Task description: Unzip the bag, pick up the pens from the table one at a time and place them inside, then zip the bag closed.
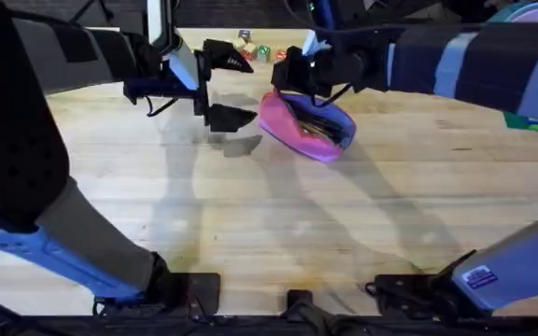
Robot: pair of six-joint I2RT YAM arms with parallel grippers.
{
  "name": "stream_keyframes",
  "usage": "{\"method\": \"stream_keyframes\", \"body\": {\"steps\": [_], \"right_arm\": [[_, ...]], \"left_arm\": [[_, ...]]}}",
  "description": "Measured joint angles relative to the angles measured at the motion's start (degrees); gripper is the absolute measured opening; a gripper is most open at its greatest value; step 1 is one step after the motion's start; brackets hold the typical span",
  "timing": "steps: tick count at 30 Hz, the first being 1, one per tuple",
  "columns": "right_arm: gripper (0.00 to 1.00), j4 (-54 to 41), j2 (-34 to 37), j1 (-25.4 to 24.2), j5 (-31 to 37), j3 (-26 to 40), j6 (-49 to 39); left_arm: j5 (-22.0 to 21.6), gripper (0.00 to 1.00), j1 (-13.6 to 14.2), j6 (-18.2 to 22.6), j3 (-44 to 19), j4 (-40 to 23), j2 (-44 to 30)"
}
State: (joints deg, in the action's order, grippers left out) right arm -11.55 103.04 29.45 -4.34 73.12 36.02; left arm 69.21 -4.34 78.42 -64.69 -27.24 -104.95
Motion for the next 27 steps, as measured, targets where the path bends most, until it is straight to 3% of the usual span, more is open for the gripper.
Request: {"method": "stream_keyframes", "body": {"steps": [15,25,26,27], "right_arm": [[0.030,0.13,-0.23,0.00,0.00,0.00,-0.97],[0.030,-0.79,-7.49,0.00,0.02,0.00,-5.67],[0.076,-0.81,-8.10,0.00,0.01,0.00,-5.81],[0.191,-0.83,-8.52,0.00,0.02,0.00,-6.03]], "left_arm": [[-0.06,0.994,0.00,0.01,0.00,0.00,-0.02],[-0.15,0.994,0.00,0.01,0.00,0.00,0.00],[-0.20,0.994,0.00,0.00,0.00,0.00,0.00],[-0.20,0.994,0.00,0.00,0.00,0.00,0.00]]}}
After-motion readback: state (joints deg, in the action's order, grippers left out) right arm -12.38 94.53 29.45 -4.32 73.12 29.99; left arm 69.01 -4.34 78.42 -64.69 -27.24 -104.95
